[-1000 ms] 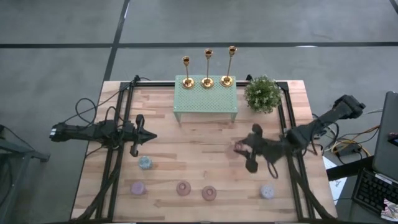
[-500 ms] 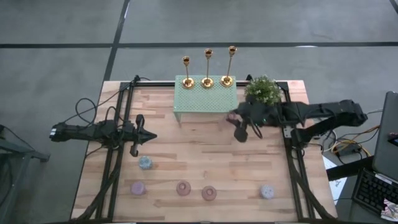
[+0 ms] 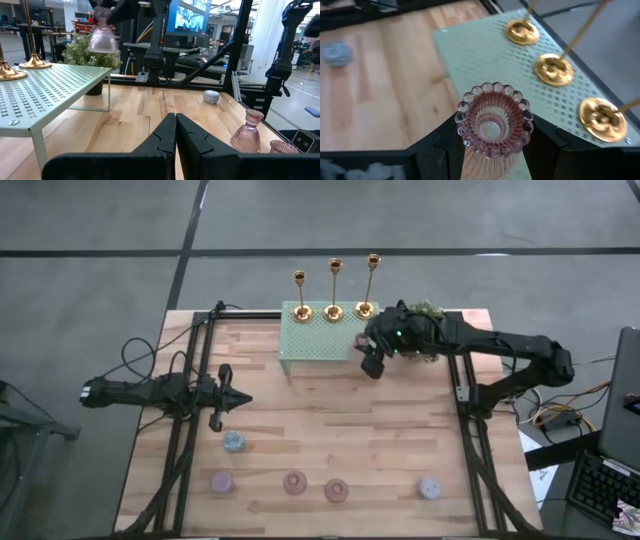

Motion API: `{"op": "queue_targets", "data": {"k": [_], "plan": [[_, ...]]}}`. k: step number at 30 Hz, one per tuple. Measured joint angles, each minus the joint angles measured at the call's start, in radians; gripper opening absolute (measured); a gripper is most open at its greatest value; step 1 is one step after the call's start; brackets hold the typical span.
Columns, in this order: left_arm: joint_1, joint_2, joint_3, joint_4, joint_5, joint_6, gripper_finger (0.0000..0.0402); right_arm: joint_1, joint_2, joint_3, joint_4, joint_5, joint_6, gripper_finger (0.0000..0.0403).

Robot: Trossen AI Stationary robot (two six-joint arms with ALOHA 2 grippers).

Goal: Pick & Place candle stick holders
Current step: Put the right pink glass candle holder on the shelf

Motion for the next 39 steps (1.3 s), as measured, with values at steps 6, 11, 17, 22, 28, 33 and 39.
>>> {"op": "queue_targets", "data": {"k": [6, 11, 17, 22, 28, 33, 39], "plan": [[0.000, 0.000, 0.000, 0.000, 0.000, 0.000, 0.0014, -0.082, 0.034, -0.001, 0.009, 0.002, -0.029, 0.0157], [0.000, 0.000, 0.000, -0.001, 0.000, 0.000, 0.0014, -0.140, 0.052, -0.005, 0.049, -0.001, -0.029, 0.0151], [0.000, 0.000, 0.000, -0.001, 0.000, 0.000, 0.0014, -0.205, 0.081, -0.011, 0.053, -0.004, -0.024, 0.0159], [0.000, 0.000, 0.000, -0.001, 0.000, 0.000, 0.0014, -0.233, 0.104, -0.013, 0.057, -0.004, -0.021, 0.0155], [0.000, 0.000, 0.000, -0.001, 0.000, 0.000, 0.0014, -0.246, 0.128, -0.014, 0.065, -0.005, -0.024, 0.0153], [0.000, 0.000, 0.000, -0.001, 0.000, 0.000, 0.0014, -0.255, 0.146, -0.016, 0.075, -0.004, -0.025, 0.0162], [0.000, 0.000, 0.000, -0.001, 0.000, 0.000, 0.0014, -0.263, 0.150, -0.017, 0.087, -0.004, -0.025, 0.0150]]}}
